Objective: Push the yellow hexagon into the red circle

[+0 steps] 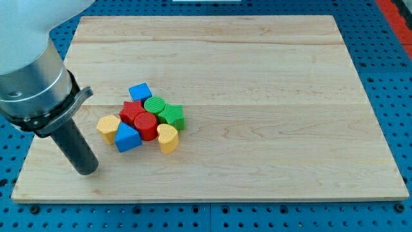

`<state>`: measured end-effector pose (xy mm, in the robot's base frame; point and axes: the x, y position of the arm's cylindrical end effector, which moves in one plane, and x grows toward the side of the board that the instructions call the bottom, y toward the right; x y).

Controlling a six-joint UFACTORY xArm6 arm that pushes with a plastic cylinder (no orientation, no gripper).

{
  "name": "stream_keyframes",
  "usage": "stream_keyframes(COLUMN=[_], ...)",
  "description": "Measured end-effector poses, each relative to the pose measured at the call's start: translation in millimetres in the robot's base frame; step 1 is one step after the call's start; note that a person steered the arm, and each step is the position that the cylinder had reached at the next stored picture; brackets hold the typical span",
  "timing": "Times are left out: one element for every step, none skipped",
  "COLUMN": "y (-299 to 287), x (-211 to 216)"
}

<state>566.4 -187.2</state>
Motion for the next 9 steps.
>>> stream_keyframes(y=[3.4,8.8,40.0,56.9,18.6,-17.1,-28.3,-28.3,-9.2], x=[-21.7,-36.1,-36.1,-35.1,-32.3,-30.9,-33.6,-40.7,-62.4])
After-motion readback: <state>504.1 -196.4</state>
